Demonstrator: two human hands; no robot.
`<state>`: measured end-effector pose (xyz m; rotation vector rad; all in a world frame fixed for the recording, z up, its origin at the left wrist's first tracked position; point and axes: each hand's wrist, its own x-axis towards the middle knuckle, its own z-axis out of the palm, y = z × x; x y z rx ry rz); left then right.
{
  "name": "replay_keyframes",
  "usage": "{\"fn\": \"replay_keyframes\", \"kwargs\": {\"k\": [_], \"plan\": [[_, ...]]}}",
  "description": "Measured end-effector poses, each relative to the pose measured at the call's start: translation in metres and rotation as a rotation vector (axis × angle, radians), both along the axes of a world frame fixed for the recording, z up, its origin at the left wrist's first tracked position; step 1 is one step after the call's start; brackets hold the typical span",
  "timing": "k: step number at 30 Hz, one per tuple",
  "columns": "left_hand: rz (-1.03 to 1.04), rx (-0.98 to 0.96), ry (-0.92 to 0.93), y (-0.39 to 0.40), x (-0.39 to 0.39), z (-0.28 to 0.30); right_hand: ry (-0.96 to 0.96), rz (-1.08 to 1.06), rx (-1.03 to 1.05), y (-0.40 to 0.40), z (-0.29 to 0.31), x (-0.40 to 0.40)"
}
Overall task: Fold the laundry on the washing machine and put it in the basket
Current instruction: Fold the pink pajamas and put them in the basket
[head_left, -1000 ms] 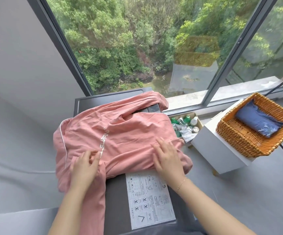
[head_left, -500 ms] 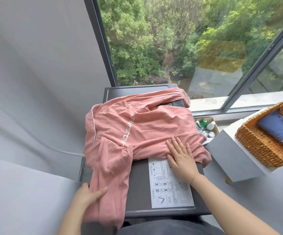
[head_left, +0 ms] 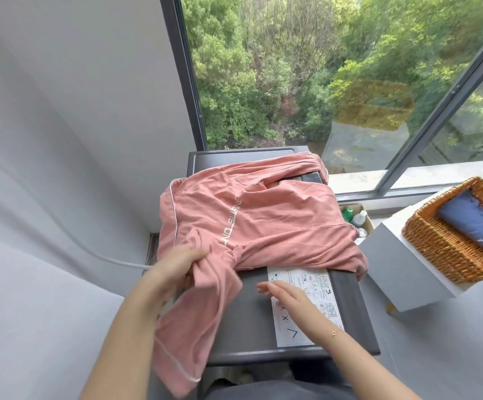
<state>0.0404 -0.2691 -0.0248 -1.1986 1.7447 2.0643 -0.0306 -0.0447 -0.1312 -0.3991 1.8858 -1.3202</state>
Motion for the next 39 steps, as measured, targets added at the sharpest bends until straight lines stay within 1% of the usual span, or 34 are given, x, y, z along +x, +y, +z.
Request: {"fn": "replay_keyframes", "kwargs": {"k": [2, 3, 4, 5, 6, 8, 9, 10, 12, 14, 16, 17, 18, 19, 20, 21, 22, 23, 25, 28, 29, 31, 32, 34, 35, 37, 38, 39], "plan": [[0.164, 0.236, 0.139, -0.002, -0.032, 0.017, -0.096, 0.118, 0.087, -0.010, -0.009, -0.011], [0.230, 0.320, 0.211, -0.004, -0.047, 0.022, -0.125, 0.149, 0.101, -0.010, -0.015, -0.018], [0.297, 0.402, 0.294, -0.003, -0.062, 0.029, -0.111, 0.176, 0.090, -0.012, -0.019, -0.025], [0.374, 0.445, 0.378, -0.004, -0.075, 0.031, -0.127, 0.140, 0.050, -0.012, -0.009, -0.029], [0.450, 0.477, 0.459, -0.004, -0.087, 0.033, -0.152, 0.053, -0.021, -0.020, -0.002, -0.036], [0.521, 0.450, 0.538, -0.008, -0.108, 0.026, -0.323, -0.162, -0.221, -0.023, 0.009, -0.060], [0.470, 0.384, 0.506, -0.009, -0.110, 0.019, -0.375, -0.287, -0.266, -0.019, 0.013, -0.066], [0.411, 0.280, 0.419, -0.014, -0.111, 0.002, -0.432, -0.422, -0.323, -0.020, 0.007, -0.079], [0.244, -0.059, 0.171, -0.025, -0.100, -0.033, -0.445, -0.610, -0.275, -0.019, 0.003, -0.099], [0.167, -0.395, -0.001, -0.037, -0.076, -0.067, -0.414, -0.645, -0.193, -0.017, 0.002, -0.113], [0.136, -0.661, -0.131, -0.044, -0.042, -0.096, -0.312, -0.574, -0.076, -0.016, 0.000, -0.117], [0.122, -0.748, -0.212, -0.046, -0.027, -0.108, -0.181, -0.517, -0.015, -0.018, -0.005, -0.117], [0.121, -0.775, -0.274, -0.047, -0.014, -0.118, 0.035, -0.431, 0.063, -0.018, -0.012, -0.116], [0.131, -0.754, -0.307, -0.045, -0.004, -0.123, 0.285, -0.327, 0.142, -0.019, -0.019, -0.114], [0.150, -0.718, -0.301, -0.043, 0.003, -0.127, 0.533, -0.226, 0.204, -0.020, -0.026, -0.110], [0.165, -0.708, -0.279, -0.041, 0.006, -0.127, 0.740, -0.146, 0.231, -0.021, -0.032, -0.107], [0.188, -0.725, -0.240, -0.040, 0.008, -0.127, 0.865, -0.102, 0.247, -0.024, -0.036, -0.105], [0.198, -0.775, -0.208, -0.039, 0.008, -0.125, 0.931, -0.084, 0.254, -0.027, -0.038, -0.105], [0.189, -0.867, -0.161, -0.043, 0.006, -0.122, 0.942, -0.080, 0.283, -0.033, -0.038, -0.110], [0.089, -0.941, -0.043, -0.052, 0.004, -0.116, 0.899, -0.003, 0.287, -0.036, -0.037, -0.123], [0.090, -0.911, 0.006, -0.054, 0.003, -0.108, 0.853, 0.026, 0.237, -0.035, -0.034, -0.128], [0.173, -0.829, 0.128, -0.055, 0.000, -0.087, 0.701, 0.020, 0.101, -0.029, -0.021, -0.131], [0.218, -0.834, 0.193, -0.057, -0.001, -0.076, 0.640, -0.008, 0.054, -0.024, -0.016, -0.131], [0.212, -0.929, 0.242, -0.065, -0.006, -0.059, 0.617, -0.057, 0.031, -0.013, -0.008, -0.131], [0.170, -0.997, 0.211, -0.070, -0.009, -0.056, 0.629, -0.051, 0.056, -0.009, -0.006, -0.131], [0.032, -1.105, 0.046, -0.081, -0.017, -0.065, 0.630, 0.020, 0.186, -0.007, -0.006, -0.133], [-0.060, -1.106, -0.074, -0.086, -0.020, -0.075, 0.644, 0.072, 0.295, -0.009, -0.008, -0.134], [-0.155, -1.064, -0.199, -0.090, -0.022, -0.086, 0.670, 0.109, 0.403, -0.012, -0.011, -0.134]]}}
